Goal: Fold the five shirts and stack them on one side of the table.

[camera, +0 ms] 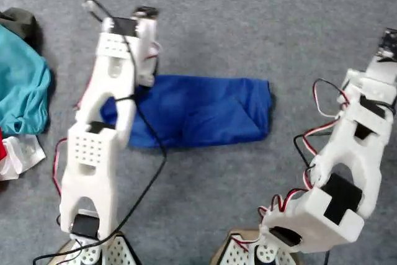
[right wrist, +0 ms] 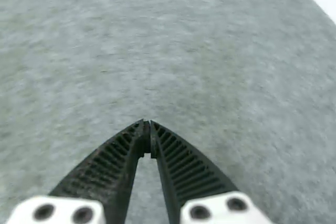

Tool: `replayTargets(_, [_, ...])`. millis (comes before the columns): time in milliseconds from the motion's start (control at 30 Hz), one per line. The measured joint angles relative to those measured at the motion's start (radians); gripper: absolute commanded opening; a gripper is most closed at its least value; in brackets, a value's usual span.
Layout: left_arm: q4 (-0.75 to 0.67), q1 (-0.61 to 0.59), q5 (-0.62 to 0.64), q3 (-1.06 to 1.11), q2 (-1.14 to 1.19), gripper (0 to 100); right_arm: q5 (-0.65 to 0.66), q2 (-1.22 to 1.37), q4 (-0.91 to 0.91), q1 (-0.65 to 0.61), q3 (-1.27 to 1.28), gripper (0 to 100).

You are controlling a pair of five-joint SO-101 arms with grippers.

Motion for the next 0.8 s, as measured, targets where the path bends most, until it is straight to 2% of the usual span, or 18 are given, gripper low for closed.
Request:
replayTargets(633, [0.000,0.342,0.038,0.026,-0.150,2,-0.003,0.077,0.020,0.028,-0.044,0.6])
replayTargets(800, [-0.040,0.413,0.092,0.026,-0.150,2,-0.003,0.077,0.020,0.028,-0.044,0.6])
